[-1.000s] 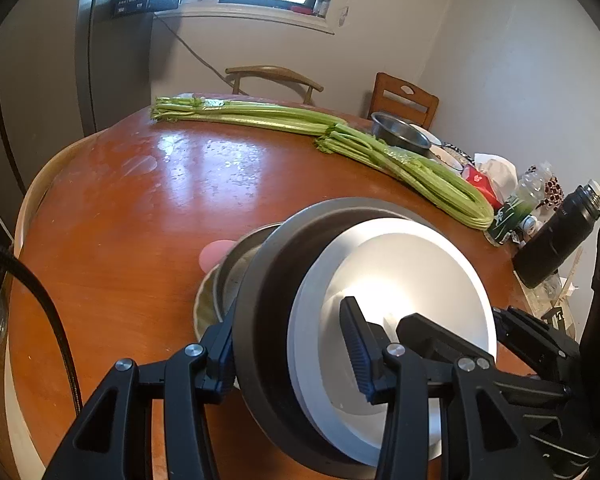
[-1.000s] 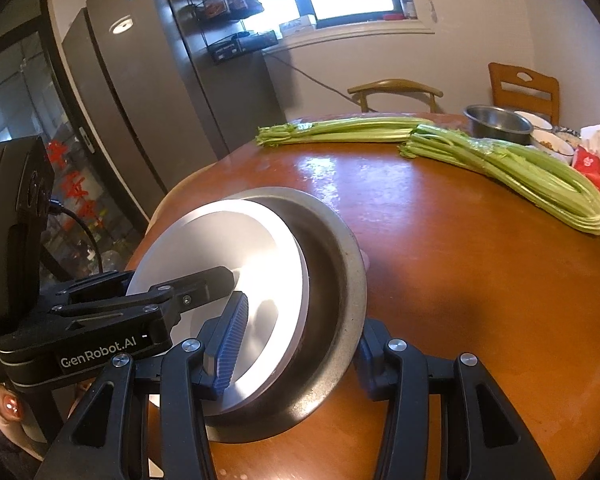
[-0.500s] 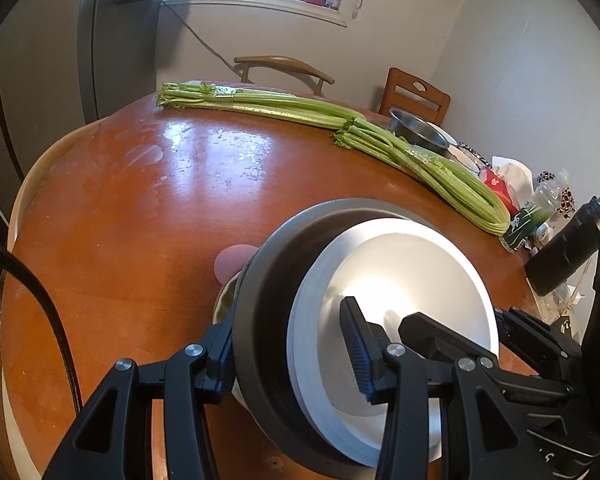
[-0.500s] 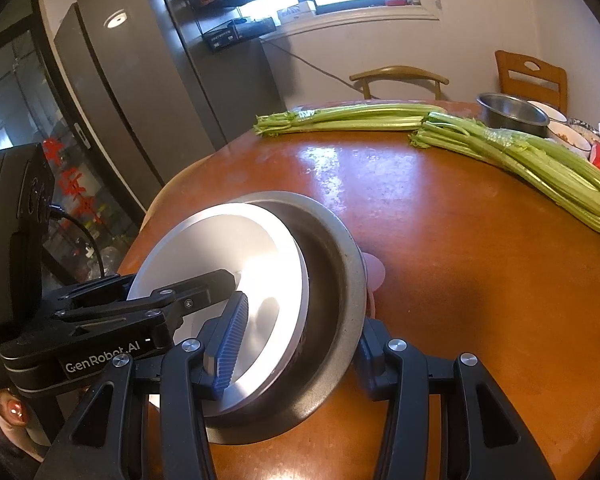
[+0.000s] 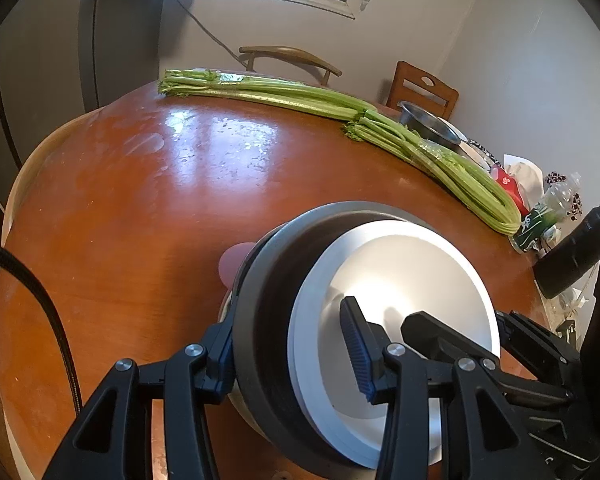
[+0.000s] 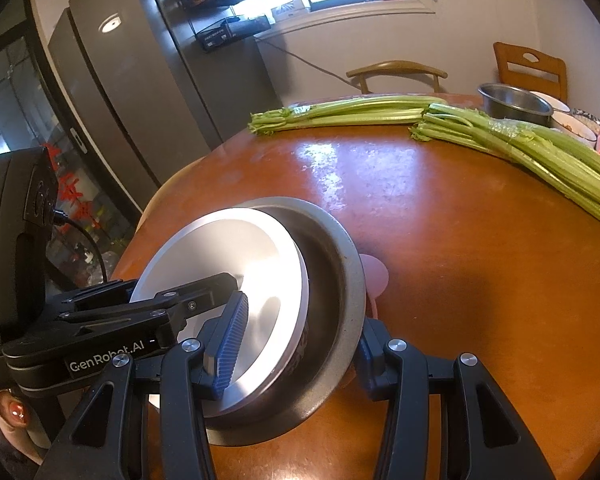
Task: Organize plates and bowls
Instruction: 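Lift and carry the steel bowl with nested bowls toward the silver tray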
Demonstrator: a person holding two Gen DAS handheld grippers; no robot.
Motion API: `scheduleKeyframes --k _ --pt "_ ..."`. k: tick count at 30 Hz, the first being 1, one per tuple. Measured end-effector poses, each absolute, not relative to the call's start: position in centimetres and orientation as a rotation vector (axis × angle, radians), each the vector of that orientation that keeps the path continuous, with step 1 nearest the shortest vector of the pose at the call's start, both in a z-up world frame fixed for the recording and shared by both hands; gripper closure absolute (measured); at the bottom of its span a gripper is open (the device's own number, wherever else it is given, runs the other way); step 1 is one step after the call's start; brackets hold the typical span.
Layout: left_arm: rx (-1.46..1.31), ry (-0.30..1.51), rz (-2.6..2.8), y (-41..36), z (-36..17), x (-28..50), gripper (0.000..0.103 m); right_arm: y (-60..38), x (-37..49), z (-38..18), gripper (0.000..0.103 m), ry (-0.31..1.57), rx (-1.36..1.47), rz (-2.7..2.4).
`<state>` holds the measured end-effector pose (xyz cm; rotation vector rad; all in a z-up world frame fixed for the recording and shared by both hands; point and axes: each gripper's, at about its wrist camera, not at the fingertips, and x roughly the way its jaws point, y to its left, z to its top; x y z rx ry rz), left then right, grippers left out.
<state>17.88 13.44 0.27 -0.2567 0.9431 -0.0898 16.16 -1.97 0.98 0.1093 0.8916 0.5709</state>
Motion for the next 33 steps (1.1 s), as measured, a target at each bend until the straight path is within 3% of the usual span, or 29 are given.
scheduleKeyframes --k 33 --pt "-0.213 0.931 -0.021 14.1 -0.2 18.0 0.056 -0.6 16.6 0.4 0.052 0.851 0.016 0.525"
